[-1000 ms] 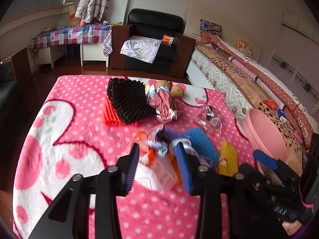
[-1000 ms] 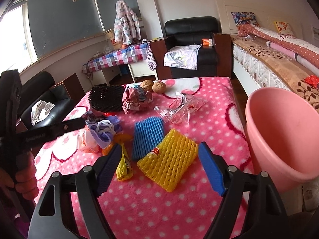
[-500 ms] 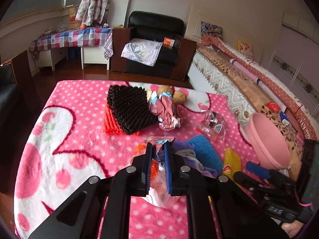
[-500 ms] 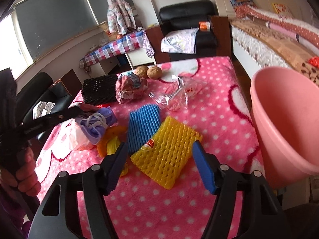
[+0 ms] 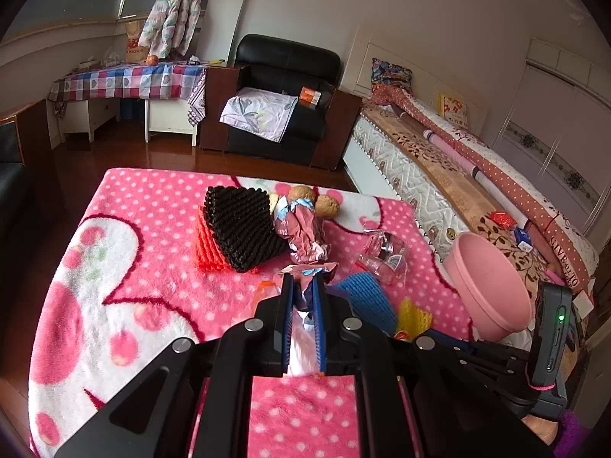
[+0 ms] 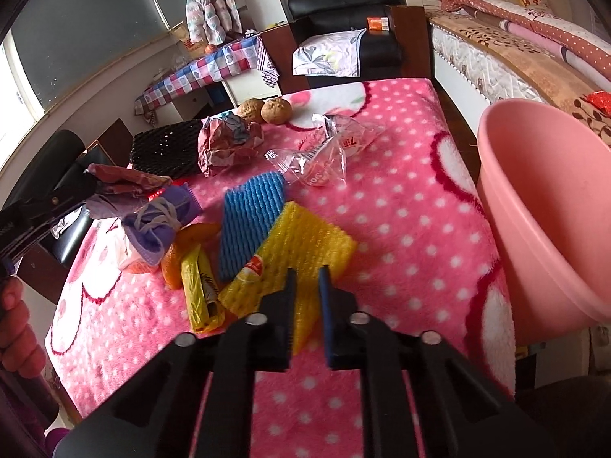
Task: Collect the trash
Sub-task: 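Grasp the yellow foam net with the right tool while the left tool grasps a small wrapper, then carry the yellow net and wrapper with both tools over the pink basin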
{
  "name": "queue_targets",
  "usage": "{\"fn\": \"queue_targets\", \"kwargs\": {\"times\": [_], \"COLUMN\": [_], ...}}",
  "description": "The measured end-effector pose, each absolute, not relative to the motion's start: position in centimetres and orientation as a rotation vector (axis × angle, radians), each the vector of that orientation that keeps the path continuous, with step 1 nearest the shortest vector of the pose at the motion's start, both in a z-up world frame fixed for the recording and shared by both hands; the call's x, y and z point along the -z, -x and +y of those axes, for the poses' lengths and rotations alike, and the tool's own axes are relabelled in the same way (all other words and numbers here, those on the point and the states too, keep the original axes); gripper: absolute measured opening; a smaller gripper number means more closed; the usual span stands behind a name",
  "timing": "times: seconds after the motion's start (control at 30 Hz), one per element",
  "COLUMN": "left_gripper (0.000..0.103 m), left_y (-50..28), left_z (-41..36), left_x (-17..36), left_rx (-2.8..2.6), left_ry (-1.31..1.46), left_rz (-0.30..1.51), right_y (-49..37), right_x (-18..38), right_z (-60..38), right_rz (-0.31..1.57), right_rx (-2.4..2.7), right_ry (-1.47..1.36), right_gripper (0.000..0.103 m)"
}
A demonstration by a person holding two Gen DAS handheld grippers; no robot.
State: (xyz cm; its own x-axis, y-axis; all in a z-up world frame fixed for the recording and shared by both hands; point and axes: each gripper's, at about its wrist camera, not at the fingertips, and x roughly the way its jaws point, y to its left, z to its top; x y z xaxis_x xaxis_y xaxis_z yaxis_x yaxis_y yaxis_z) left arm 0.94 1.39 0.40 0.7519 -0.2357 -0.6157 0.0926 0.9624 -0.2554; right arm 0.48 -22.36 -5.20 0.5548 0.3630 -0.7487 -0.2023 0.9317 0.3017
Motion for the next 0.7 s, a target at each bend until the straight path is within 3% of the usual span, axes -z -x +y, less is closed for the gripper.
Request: {"fn": "queue_targets", "kwargs": {"times": [0.4, 0.63, 0.67, 0.7], "left_gripper": [0.009, 0.009, 0.009, 0.009], "left_y": [0.0, 0.1, 0.1, 0.1], "left_z": [0.8, 0.1, 0.1, 0.1], "left_x": [-2.0, -2.6, -2.7, -2.7], "left_rx": [0.208, 0.220, 0.219, 0.219], "left_ry": [0.226, 0.219, 0.219, 0.218], "left_rz": [0.670, 0.658, 0.659, 0.660], "right_y": [0.8, -0.3, -0.4, -0.7], "right_x": [2.1, 3.2, 3.4, 3.7], "right_z": [-24.2, -23.9, -23.8, -23.7], "right_rz": [0.787, 0.876, 0.889, 0.906], "right_rx": [-0.325, -0.370, -0.376, -0.370], "right_ry": [-0.209, -0.255, -0.261, -0.265], "right_gripper": [0.000, 0.001, 0.004, 0.014]}}
